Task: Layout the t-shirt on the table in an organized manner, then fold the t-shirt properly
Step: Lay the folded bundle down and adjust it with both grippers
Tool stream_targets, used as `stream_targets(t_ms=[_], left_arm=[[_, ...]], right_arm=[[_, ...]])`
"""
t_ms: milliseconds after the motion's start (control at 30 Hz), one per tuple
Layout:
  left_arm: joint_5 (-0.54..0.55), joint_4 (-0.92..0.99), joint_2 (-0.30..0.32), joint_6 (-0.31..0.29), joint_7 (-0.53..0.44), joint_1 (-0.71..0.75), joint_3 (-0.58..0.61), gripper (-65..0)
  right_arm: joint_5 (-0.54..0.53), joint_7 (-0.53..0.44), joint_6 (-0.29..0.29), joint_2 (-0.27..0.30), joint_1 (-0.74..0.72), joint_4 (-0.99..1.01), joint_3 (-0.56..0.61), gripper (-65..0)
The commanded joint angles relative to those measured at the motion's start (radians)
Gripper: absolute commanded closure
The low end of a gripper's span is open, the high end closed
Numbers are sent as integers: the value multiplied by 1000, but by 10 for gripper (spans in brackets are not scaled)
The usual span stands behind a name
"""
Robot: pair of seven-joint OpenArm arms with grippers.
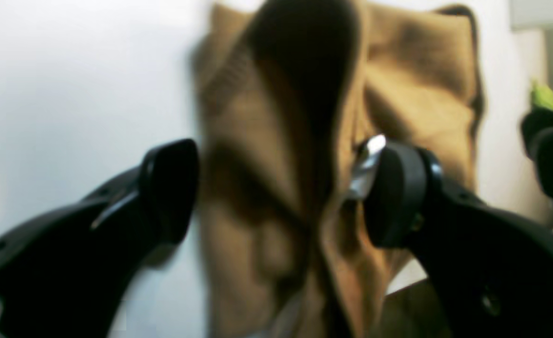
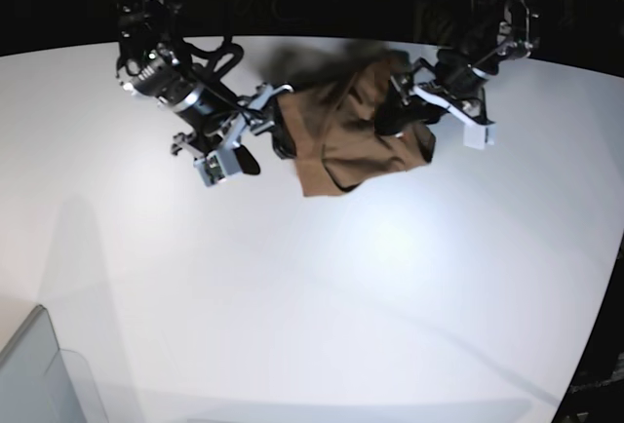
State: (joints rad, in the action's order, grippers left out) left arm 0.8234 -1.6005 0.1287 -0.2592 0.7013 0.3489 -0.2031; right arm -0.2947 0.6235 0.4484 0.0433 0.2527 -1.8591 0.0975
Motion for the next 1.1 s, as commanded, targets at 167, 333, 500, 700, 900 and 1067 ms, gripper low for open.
stream_targets(t_ms=[167, 333, 500, 700, 900, 1067], left_arm=[[-2, 65, 4, 5, 8, -24, 66, -512], [-3, 91, 6, 4, 5, -41, 69, -294], [-3, 180, 13, 4, 8, -100, 75, -28], [-3, 231, 30, 4, 5, -132, 123, 0], [-5, 230, 39, 4, 8, -162, 124, 0], [-95, 223, 121, 4, 8, -250, 273, 0]], right_arm=[[-16, -24, 8, 0, -6, -20, 0, -359], [-16, -24, 8, 0, -6, -20, 0, -359], [-16, -24, 8, -4, -5, -20, 8, -358], [-16, -27, 10, -7, -11, -14, 55, -354], [-16, -34, 10, -1, -16, 3, 57, -354], [-14, -34, 10, 20, -13, -1, -58, -354]])
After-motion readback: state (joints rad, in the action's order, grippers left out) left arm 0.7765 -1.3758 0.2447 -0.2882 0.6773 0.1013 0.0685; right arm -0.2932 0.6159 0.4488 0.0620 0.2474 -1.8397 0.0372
